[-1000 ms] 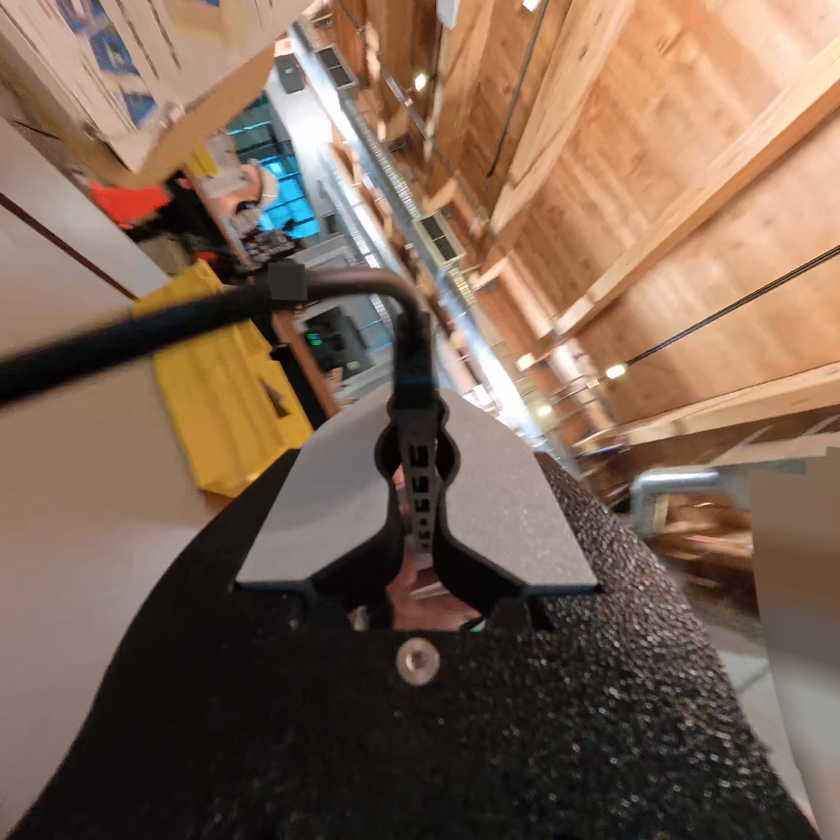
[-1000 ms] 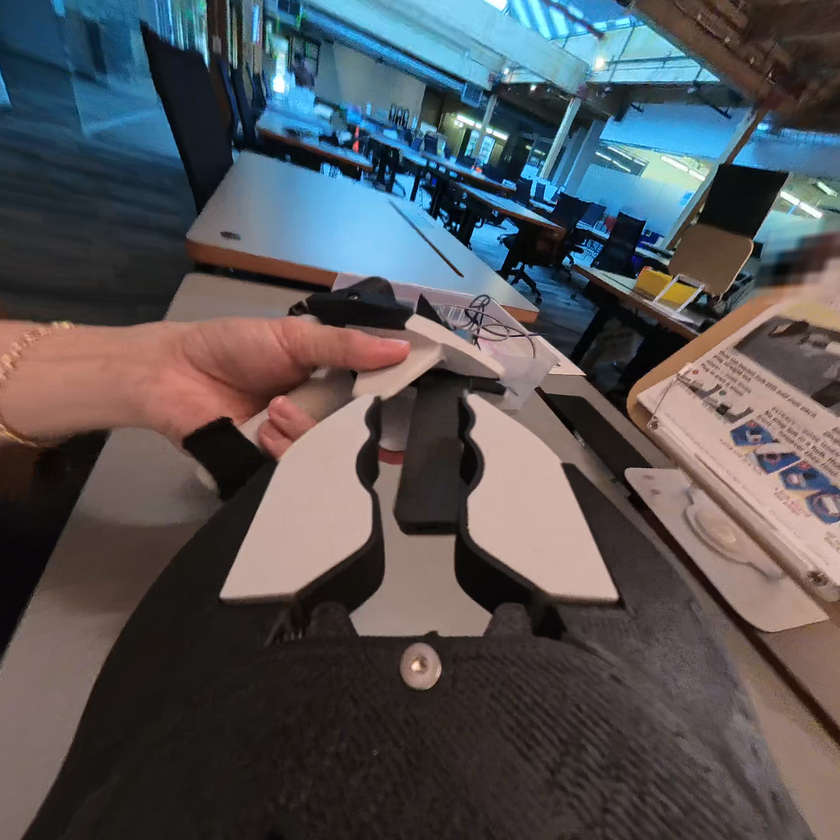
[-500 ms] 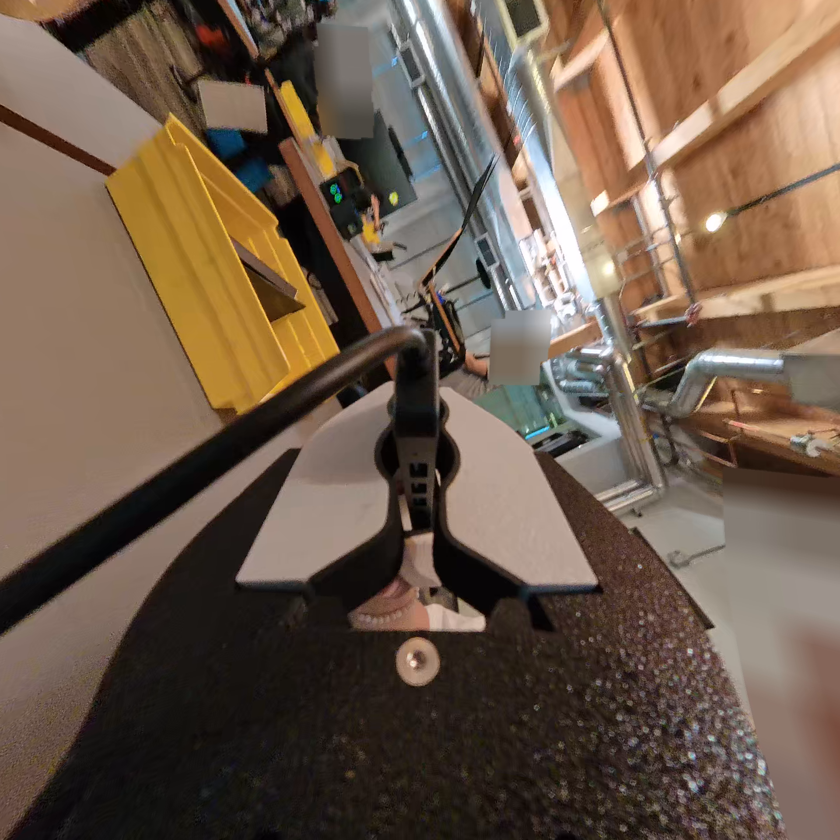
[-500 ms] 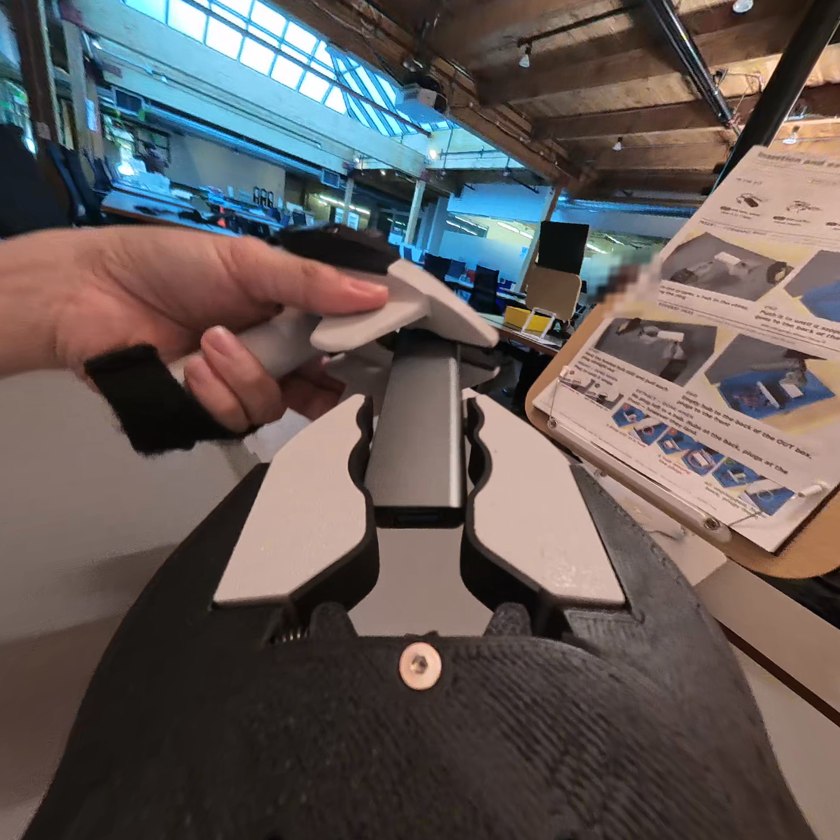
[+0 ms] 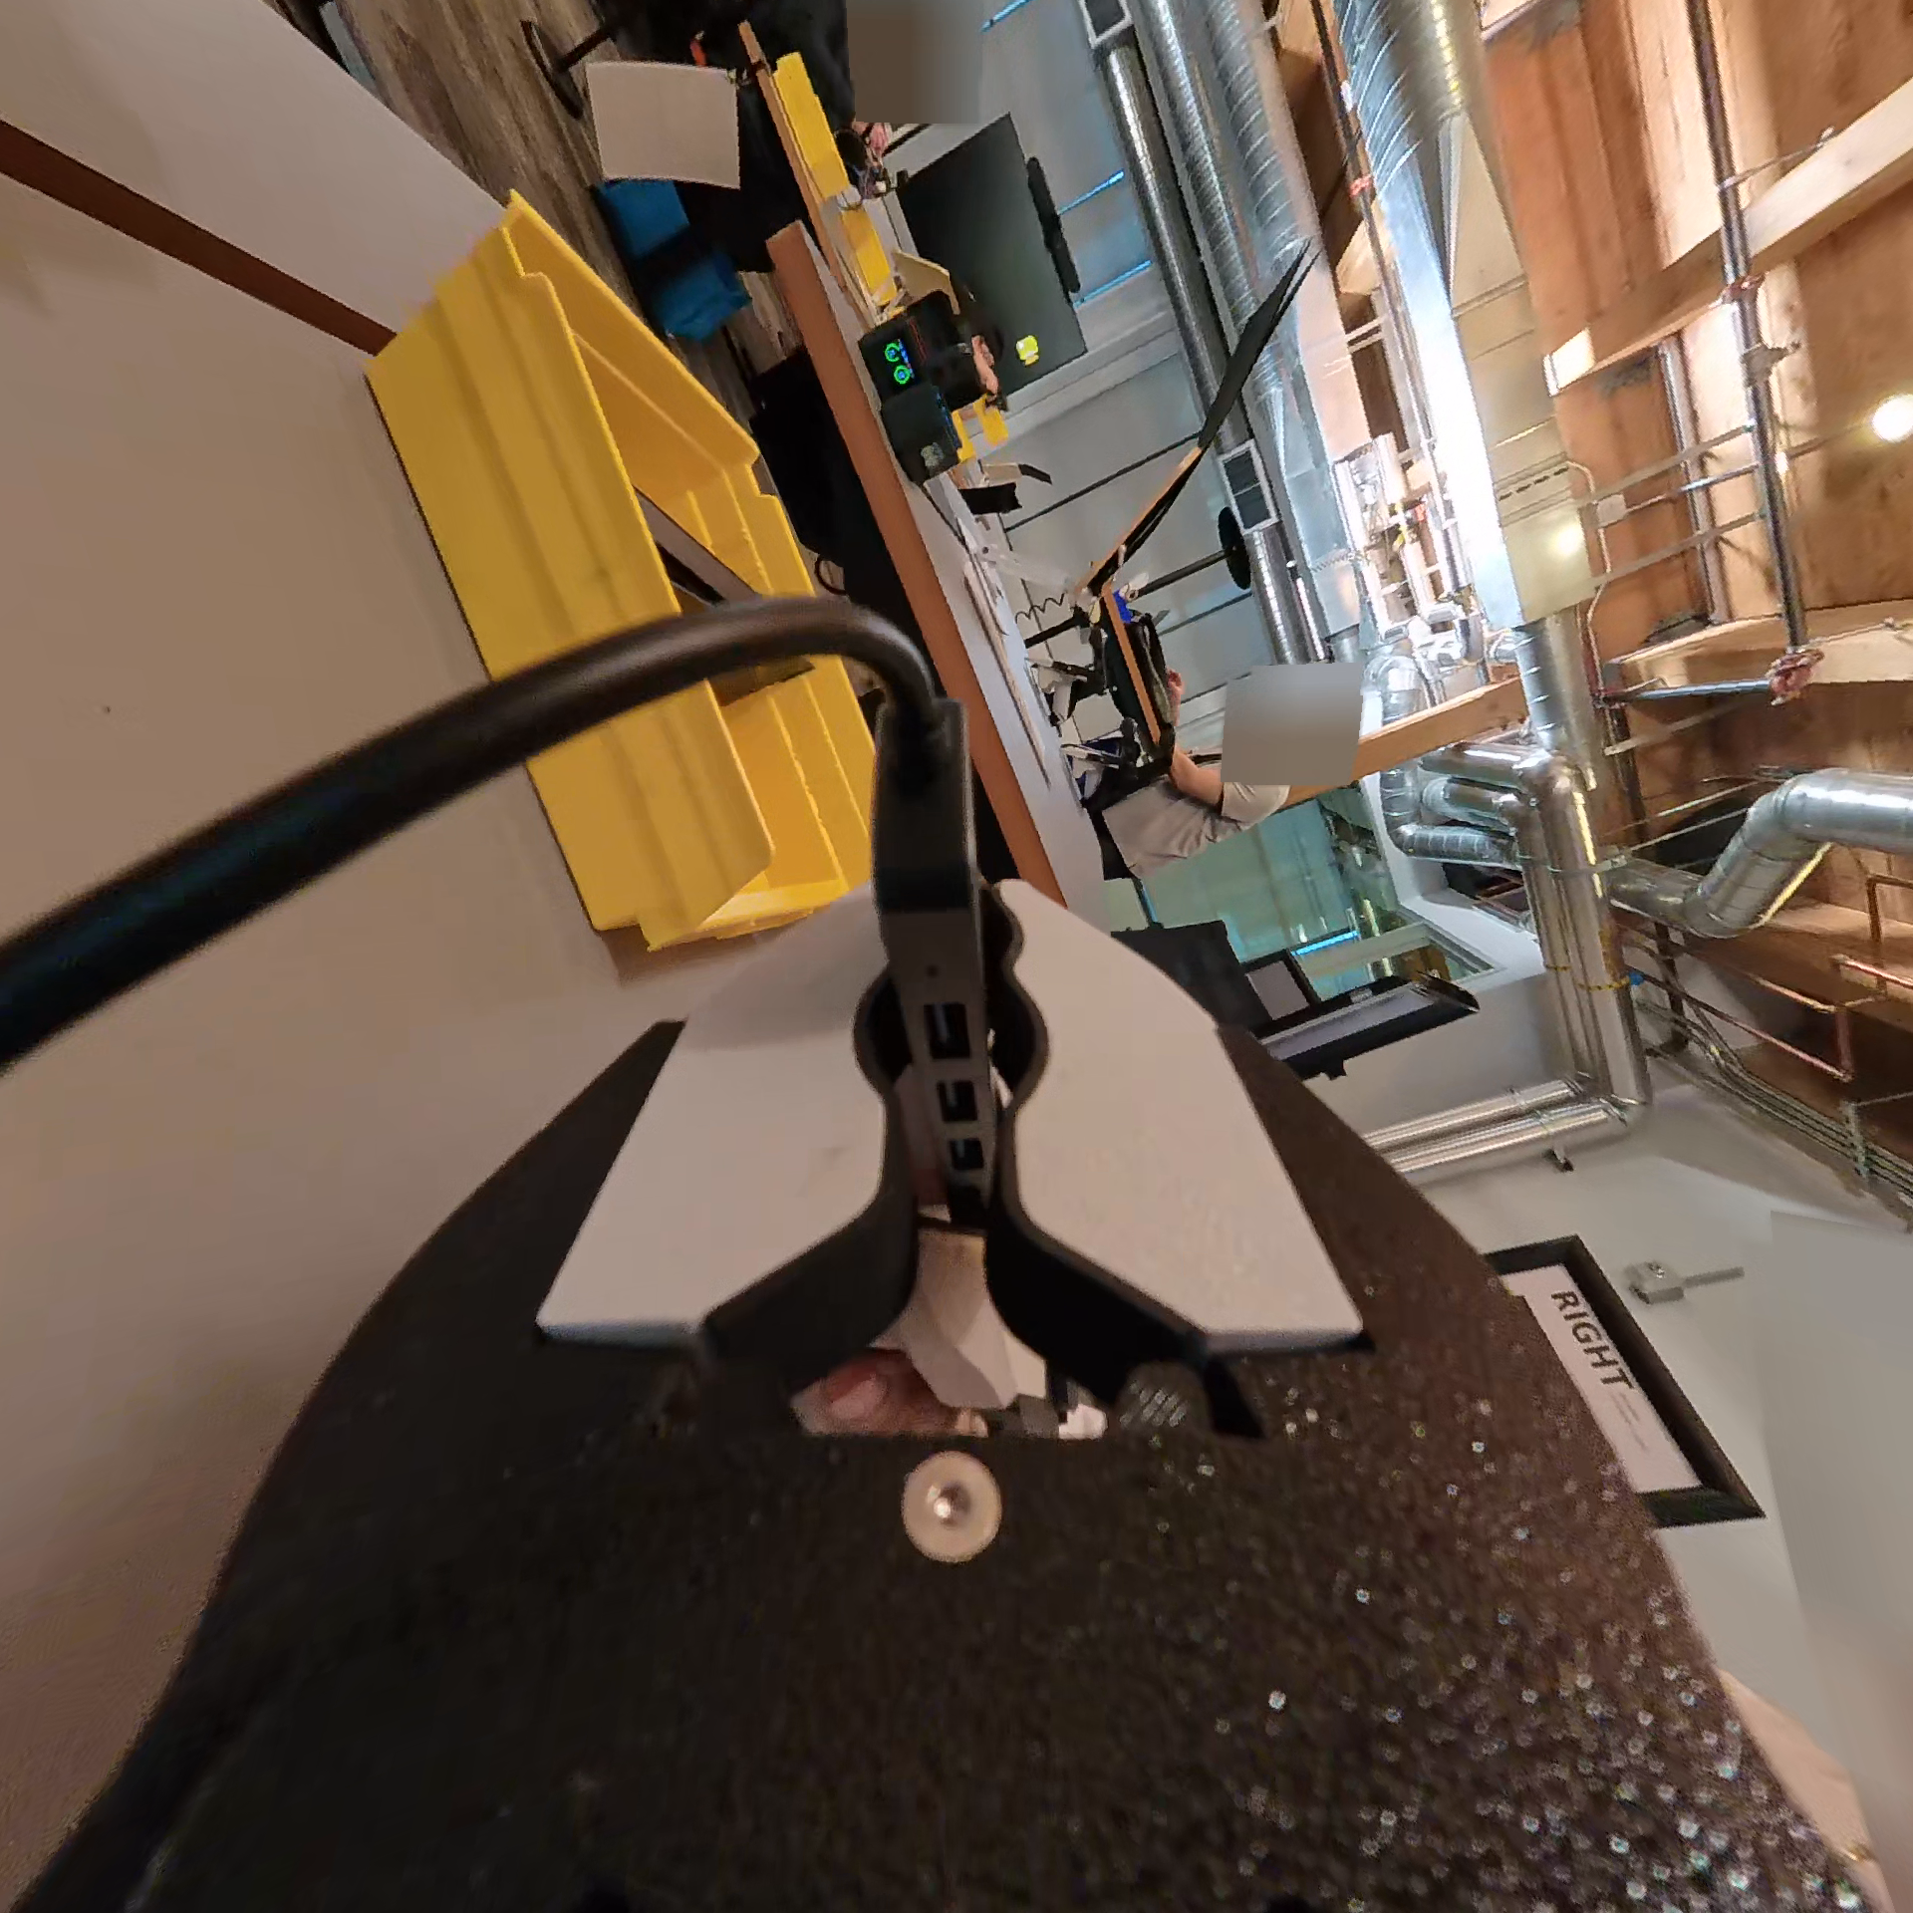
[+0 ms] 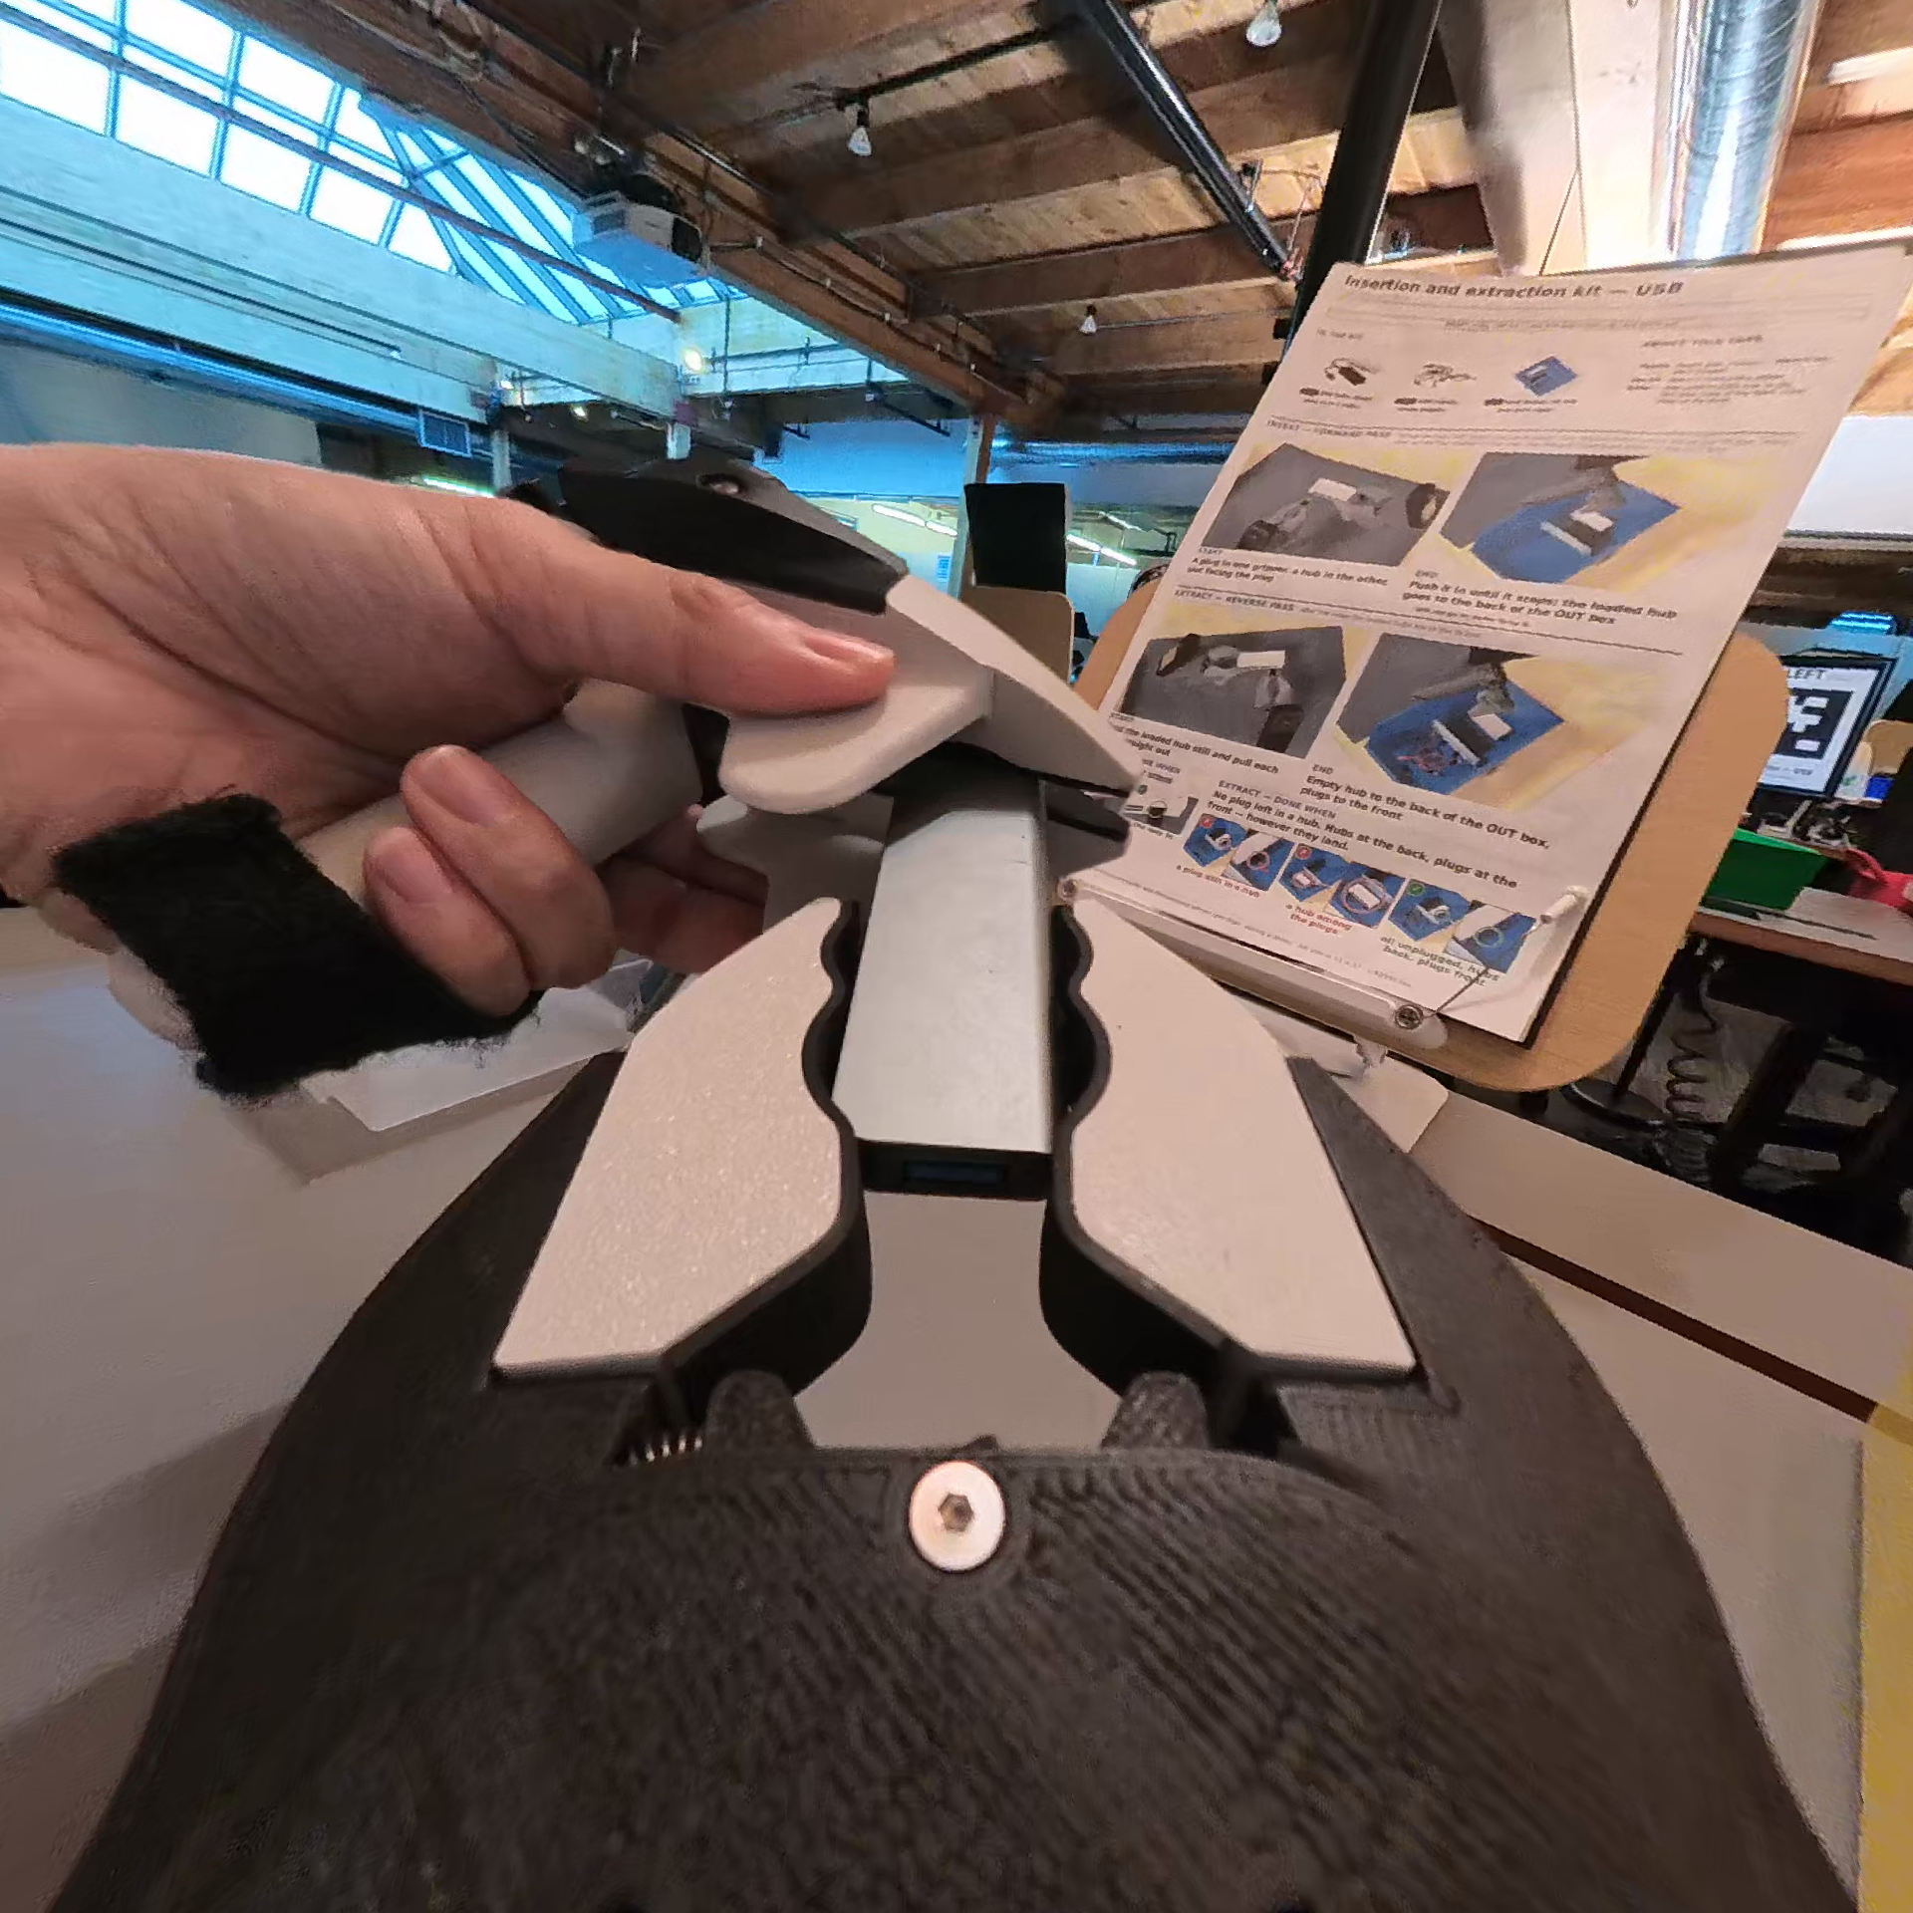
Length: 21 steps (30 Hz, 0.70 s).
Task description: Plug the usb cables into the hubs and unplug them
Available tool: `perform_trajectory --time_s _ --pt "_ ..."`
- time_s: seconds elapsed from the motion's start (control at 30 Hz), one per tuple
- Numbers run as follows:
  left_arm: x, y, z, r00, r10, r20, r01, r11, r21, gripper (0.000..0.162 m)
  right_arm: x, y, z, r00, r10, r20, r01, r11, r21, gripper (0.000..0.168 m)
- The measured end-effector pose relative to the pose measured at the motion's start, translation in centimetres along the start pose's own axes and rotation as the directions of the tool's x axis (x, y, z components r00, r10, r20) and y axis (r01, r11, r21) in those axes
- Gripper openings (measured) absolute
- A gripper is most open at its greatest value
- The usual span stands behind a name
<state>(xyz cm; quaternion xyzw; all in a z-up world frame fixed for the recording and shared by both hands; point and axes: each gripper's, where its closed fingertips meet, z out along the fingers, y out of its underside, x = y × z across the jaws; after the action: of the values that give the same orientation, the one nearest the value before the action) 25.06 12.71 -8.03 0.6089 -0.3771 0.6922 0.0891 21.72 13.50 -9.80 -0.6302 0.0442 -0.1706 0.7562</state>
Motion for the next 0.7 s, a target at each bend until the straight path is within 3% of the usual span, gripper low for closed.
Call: perform_trajectory --time_s 0.17,0.27,0.3,0.47,0.57,0.7 --pt "0.0 0.2 0.5 0.998 0.024 -0.055 -0.026 0.999 -0.022 0.011 0.4 0.2 -0.2 0.998 0.062 0.014 -0.062 0.997 0.034 0.036" --pt "0.4 0.4 0.4 0.993 0.088 -0.075 -0.091 0.995 -0.038 0.022 0.8 0.0 -0.4 0.984 0.17 0.056 -0.174 0.982 0.07 0.036" --pt "0.5 0.5 0.2 0.992 0.092 -0.084 -0.096 0.994 -0.046 0.032 1.0 -0.2 -0.5 0.978 0.196 0.071 -0.202 0.976 0.084 0.036" --pt "2.7 0.8 -2.5 0.966 0.226 -0.129 -0.23 0.973 -0.02 0.032 3.4 -0.5 -1.0 0.958 0.281 0.056 -0.285 0.952 0.113 0.036" --pt "3.5 0.2 -5.4 0.919 0.391 -0.048 -0.391 0.92 0.006 0.032 4.5 -0.5 -1.2 0.956 0.293 0.031 -0.295 0.948 0.124 0.036" --pt "2.9 -3.1 -11.2 0.803 0.549 0.231 -0.566 0.824 0.01 0.033 5.4 -0.6 -1.4 0.955 0.297 0.023 -0.297 0.946 0.131 0.036"
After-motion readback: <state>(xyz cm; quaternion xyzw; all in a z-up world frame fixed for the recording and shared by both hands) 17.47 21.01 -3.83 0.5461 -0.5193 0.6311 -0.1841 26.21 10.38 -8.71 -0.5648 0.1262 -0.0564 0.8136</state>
